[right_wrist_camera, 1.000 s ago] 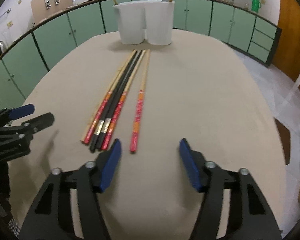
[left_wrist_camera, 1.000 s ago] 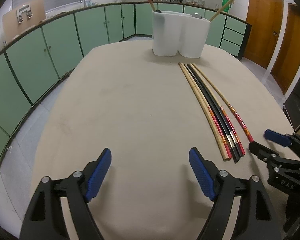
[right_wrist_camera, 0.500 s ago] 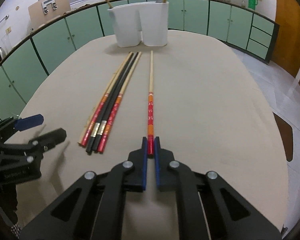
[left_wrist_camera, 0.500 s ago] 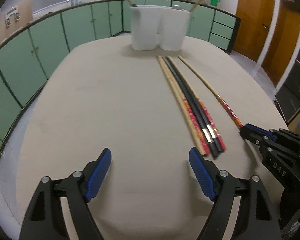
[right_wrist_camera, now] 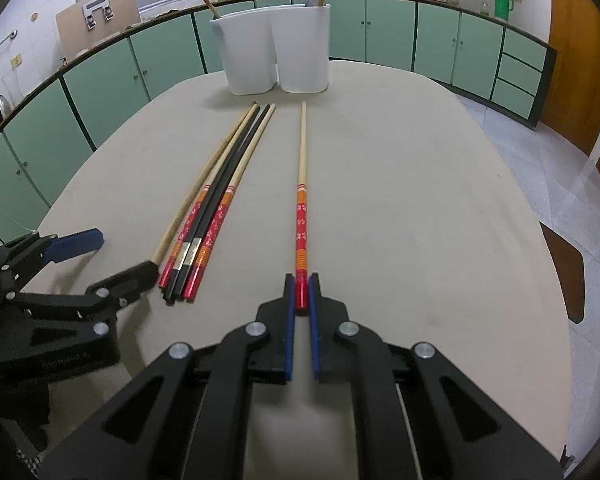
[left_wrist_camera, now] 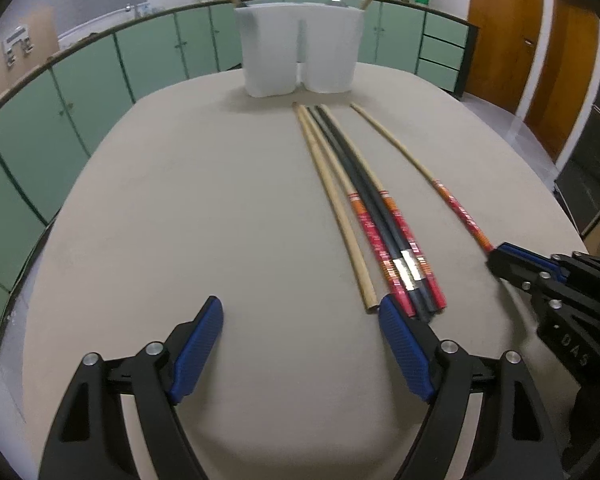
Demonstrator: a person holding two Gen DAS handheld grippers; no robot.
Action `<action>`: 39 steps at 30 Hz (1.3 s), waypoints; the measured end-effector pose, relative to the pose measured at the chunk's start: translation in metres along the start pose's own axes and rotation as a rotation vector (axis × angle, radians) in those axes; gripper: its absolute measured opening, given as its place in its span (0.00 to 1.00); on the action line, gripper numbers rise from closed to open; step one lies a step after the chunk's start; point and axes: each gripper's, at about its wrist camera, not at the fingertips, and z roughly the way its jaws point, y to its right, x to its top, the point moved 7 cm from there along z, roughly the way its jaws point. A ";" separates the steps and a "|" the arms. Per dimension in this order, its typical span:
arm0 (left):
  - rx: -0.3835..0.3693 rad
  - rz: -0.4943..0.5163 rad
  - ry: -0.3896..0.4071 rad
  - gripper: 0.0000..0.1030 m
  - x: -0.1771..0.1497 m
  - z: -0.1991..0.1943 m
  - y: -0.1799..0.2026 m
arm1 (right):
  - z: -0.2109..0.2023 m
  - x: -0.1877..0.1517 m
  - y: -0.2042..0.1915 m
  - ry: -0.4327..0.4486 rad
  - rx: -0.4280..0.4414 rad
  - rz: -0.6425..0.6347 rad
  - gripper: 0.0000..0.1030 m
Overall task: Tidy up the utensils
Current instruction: 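Grasp a red-orange chopstick with the right tool while the left tool grasps a plain wooden chopstick, then carry both held chopsticks to the white holder and lower them in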
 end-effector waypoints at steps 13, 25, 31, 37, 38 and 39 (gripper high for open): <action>-0.003 -0.030 0.023 0.60 0.001 -0.002 -0.005 | 0.000 0.001 -0.001 0.003 0.019 0.004 0.09; -0.046 0.019 0.038 0.07 0.005 -0.002 0.016 | -0.001 0.001 0.003 0.002 0.026 0.013 0.05; -0.048 -0.001 0.078 0.07 0.014 -0.018 0.007 | -0.011 0.007 0.003 0.017 0.034 0.006 0.05; -0.038 -0.011 0.153 0.07 0.033 -0.051 -0.001 | -0.036 0.025 0.005 0.072 0.045 0.000 0.05; -0.040 -0.015 0.164 0.07 0.036 -0.056 -0.002 | -0.040 0.028 0.005 0.081 0.045 0.000 0.05; -0.042 -0.020 0.179 0.07 0.041 -0.063 -0.004 | -0.045 0.031 0.006 0.091 0.047 0.000 0.05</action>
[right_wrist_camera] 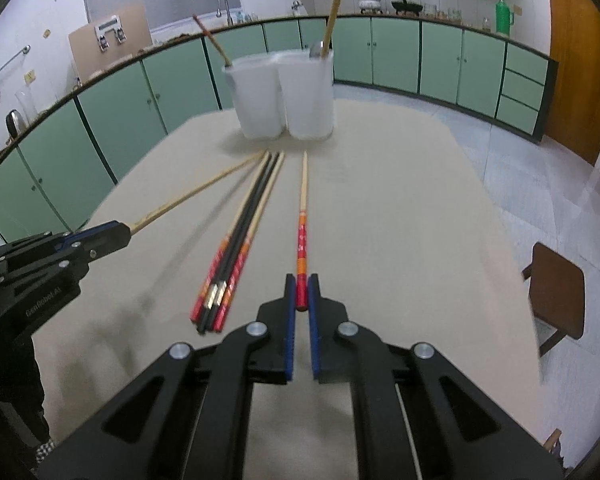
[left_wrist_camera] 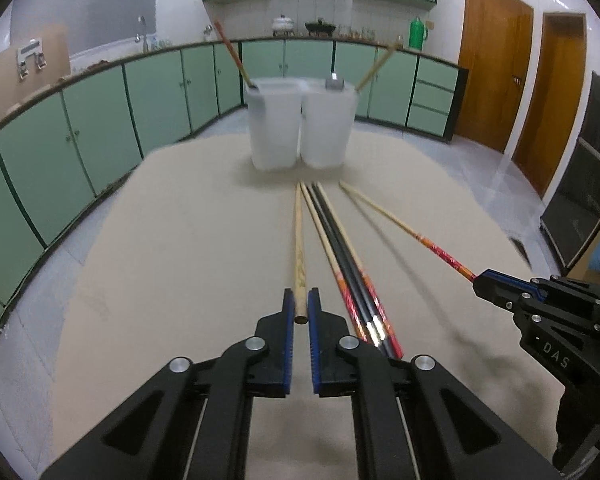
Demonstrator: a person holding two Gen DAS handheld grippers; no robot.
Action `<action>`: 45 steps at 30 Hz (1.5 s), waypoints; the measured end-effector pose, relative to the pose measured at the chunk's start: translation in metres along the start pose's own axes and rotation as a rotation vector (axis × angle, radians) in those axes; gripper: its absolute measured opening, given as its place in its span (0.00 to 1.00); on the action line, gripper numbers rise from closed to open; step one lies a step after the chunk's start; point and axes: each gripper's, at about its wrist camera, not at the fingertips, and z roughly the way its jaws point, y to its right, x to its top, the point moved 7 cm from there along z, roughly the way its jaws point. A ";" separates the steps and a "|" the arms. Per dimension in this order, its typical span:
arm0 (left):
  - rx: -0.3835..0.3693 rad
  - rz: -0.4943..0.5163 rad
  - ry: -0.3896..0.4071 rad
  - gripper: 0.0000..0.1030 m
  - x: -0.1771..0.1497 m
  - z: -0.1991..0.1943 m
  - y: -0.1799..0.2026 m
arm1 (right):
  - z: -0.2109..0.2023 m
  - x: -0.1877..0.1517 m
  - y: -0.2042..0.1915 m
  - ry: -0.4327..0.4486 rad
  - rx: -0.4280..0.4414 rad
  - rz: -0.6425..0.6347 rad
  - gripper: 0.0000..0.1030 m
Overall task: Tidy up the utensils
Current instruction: 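Carry both held chopsticks to the white holder and lower them in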
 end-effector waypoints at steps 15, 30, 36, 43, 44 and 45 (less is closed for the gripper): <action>-0.020 -0.007 0.204 0.07 0.088 -0.059 -0.003 | -0.065 0.090 -0.001 0.162 0.033 -0.037 0.05; -0.073 0.008 0.285 0.06 0.154 -0.073 -0.004 | -0.095 0.181 -0.025 0.217 0.096 -0.164 0.05; -0.081 0.033 0.343 0.06 0.180 -0.087 0.002 | -0.110 0.215 -0.027 0.254 0.109 -0.189 0.05; -0.070 0.063 0.425 0.06 0.225 -0.100 0.006 | -0.118 0.258 -0.020 0.288 0.107 -0.196 0.05; -0.069 0.063 0.434 0.06 0.232 -0.100 0.006 | -0.118 0.264 -0.018 0.293 0.103 -0.195 0.05; -0.071 0.061 0.447 0.06 0.243 -0.100 0.005 | -0.117 0.272 -0.016 0.297 0.101 -0.192 0.05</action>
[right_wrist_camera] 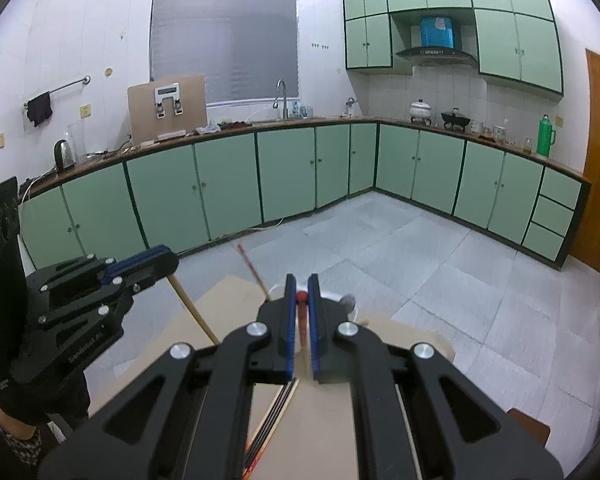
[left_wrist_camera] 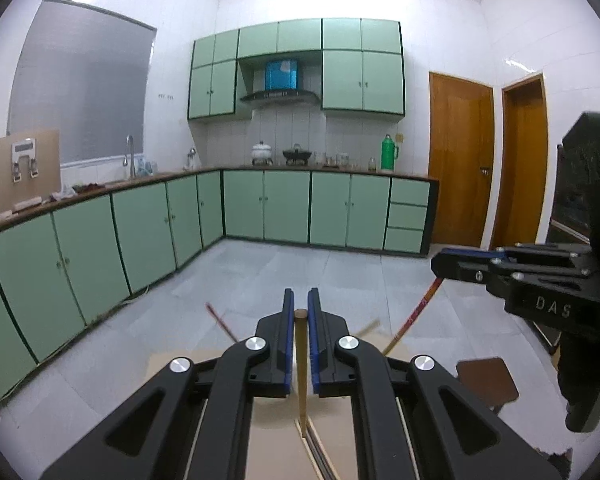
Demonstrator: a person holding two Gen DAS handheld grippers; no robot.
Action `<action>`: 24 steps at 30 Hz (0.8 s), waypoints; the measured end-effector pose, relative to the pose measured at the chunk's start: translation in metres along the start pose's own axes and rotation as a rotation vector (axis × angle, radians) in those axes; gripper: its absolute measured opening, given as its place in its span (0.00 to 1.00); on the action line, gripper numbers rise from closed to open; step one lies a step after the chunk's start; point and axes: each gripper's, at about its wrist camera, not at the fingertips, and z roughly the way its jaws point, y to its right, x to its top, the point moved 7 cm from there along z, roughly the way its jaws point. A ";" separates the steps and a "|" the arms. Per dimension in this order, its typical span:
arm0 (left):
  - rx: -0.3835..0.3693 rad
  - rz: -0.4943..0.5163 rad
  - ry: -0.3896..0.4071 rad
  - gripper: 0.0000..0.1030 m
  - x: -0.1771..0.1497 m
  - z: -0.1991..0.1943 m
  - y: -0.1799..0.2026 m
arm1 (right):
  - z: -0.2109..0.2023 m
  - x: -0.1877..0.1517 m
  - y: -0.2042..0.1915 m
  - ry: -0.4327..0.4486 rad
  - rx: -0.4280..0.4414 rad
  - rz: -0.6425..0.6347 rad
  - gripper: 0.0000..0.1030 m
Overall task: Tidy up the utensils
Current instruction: 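Carry both held chopsticks to the white holder and lower them in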
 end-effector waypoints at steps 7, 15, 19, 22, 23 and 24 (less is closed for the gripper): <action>0.025 0.000 0.071 0.06 0.053 0.031 -0.011 | 0.021 0.035 0.028 0.002 -0.013 0.033 0.05; 0.054 0.007 0.065 0.06 0.064 0.083 -0.019 | 0.058 0.052 0.044 -0.005 -0.029 0.049 0.05; 0.070 0.015 0.047 0.06 0.052 0.105 -0.024 | 0.069 0.059 0.048 0.010 -0.027 0.055 0.05; 0.074 0.012 0.033 0.06 0.043 0.118 -0.026 | 0.086 0.055 0.053 0.000 -0.026 0.066 0.05; 0.075 0.013 0.029 0.06 0.040 0.123 -0.027 | 0.092 0.054 0.054 -0.005 -0.029 0.069 0.05; 0.076 0.013 0.023 0.06 0.036 0.128 -0.027 | 0.100 0.050 0.056 -0.012 -0.035 0.070 0.05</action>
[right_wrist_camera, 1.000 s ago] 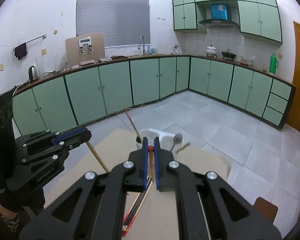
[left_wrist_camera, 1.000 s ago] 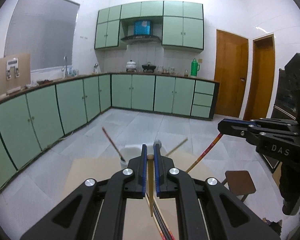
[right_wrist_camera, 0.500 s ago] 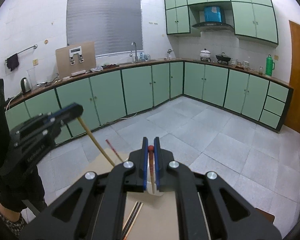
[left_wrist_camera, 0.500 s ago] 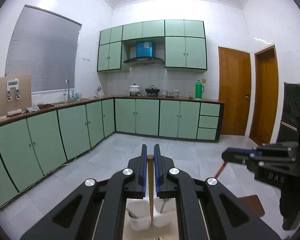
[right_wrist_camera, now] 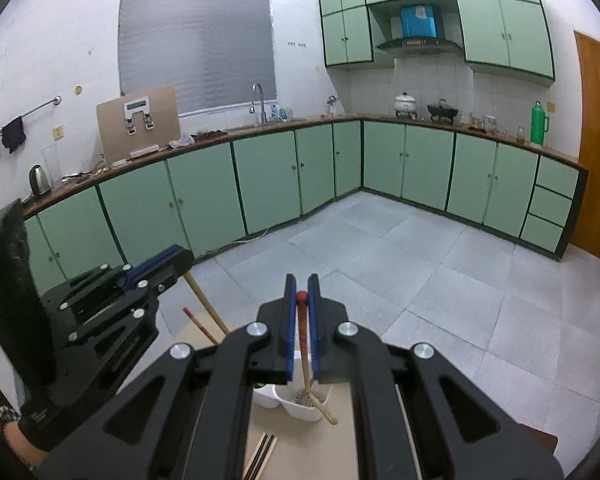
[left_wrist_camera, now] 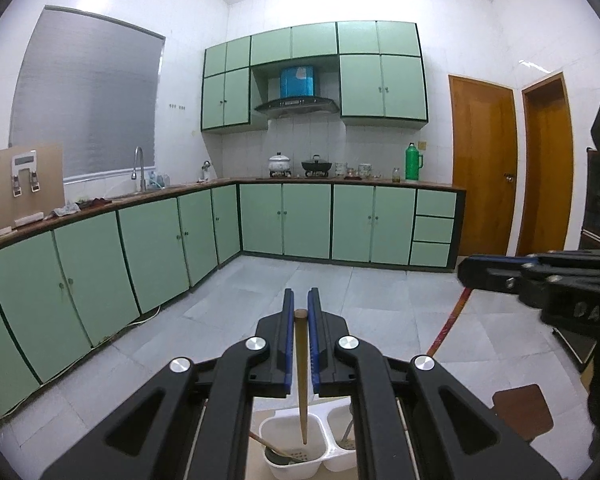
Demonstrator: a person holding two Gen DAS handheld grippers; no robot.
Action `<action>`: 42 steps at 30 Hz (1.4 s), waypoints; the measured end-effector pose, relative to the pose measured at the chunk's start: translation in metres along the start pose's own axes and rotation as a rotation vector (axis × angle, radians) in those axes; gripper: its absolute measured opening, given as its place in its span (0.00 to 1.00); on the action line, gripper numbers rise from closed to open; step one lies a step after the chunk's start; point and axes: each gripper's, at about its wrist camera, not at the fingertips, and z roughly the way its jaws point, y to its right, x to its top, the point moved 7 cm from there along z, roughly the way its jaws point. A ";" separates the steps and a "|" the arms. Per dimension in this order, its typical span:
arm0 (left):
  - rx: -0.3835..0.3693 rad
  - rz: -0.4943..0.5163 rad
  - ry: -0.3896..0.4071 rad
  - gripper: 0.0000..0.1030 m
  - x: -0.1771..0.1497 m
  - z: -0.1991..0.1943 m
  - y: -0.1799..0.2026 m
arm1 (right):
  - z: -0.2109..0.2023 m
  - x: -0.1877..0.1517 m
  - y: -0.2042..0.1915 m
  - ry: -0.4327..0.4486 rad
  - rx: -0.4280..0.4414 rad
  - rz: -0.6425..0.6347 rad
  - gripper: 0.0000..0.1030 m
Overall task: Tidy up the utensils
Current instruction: 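Carry both held chopsticks to the white holder and lower them in, then open both tools and withdraw them back toward the chopstick pile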
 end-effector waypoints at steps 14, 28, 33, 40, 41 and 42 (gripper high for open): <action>-0.013 -0.016 -0.134 0.07 -0.058 0.038 -0.009 | 0.072 -0.056 0.002 -0.110 -0.031 0.038 0.07; 0.001 -0.032 -0.121 0.52 -0.072 -0.020 -0.012 | 0.008 -0.091 0.001 -0.023 -0.094 0.047 0.65; 0.004 -0.046 -0.142 0.69 -0.110 -0.061 -0.014 | -0.023 -0.146 -0.009 -0.028 -0.109 0.047 0.86; 0.032 -0.078 -0.311 0.75 -0.207 -0.097 -0.023 | -0.031 -0.260 -0.031 -0.180 -0.098 0.130 0.90; 0.037 -0.081 -0.345 0.75 -0.223 -0.099 -0.024 | -0.031 -0.272 -0.034 -0.200 -0.095 0.152 0.90; 0.048 -0.082 -0.374 0.75 -0.237 -0.101 -0.026 | -0.030 -0.288 -0.037 -0.223 -0.092 0.176 0.90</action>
